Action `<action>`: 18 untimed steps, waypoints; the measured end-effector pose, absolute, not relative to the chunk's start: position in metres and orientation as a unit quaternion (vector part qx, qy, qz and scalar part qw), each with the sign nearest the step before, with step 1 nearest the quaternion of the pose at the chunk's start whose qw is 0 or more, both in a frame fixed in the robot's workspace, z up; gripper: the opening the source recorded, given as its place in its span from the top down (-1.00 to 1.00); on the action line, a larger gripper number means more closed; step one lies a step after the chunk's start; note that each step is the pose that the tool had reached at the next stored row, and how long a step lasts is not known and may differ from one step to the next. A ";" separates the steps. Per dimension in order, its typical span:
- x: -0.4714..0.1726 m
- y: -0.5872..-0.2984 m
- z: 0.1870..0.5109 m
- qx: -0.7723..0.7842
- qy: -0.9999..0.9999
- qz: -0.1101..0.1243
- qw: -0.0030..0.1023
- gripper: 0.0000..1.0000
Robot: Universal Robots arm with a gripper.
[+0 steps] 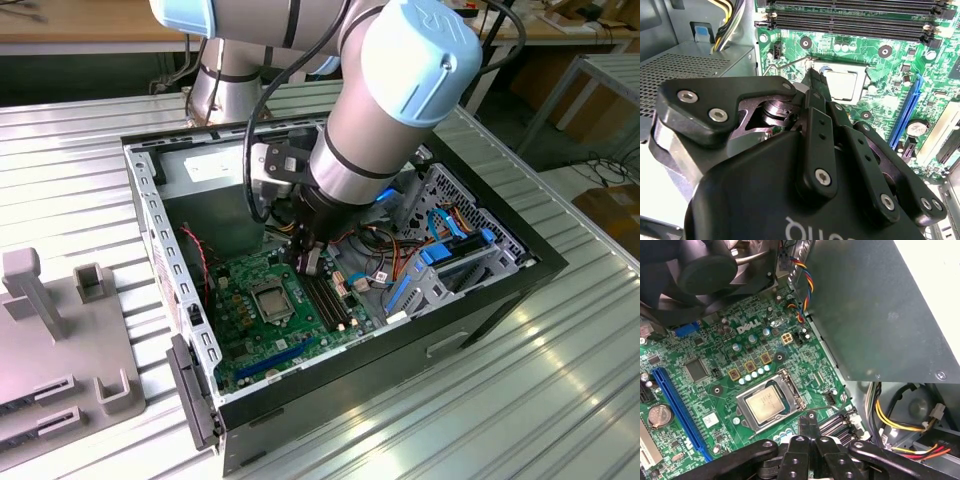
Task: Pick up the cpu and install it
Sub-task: 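Install the first cpu locking lever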
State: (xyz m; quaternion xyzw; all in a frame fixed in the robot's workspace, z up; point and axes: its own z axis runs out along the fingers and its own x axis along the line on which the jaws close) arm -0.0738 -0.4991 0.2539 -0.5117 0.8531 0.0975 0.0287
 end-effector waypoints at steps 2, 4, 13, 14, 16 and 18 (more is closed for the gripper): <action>-0.074 -0.499 0.254 -0.512 0.853 0.098 0.029 0.79; -0.074 -0.500 0.254 -0.512 0.853 0.097 0.029 0.79; -0.074 -0.501 0.254 -0.512 0.853 0.098 0.029 0.79; -0.074 -0.501 0.254 -0.512 0.853 0.097 0.029 0.79; -0.074 -0.501 0.254 -0.512 0.853 0.098 0.029 0.79; -0.074 -0.501 0.254 -0.512 0.853 0.098 0.029 0.79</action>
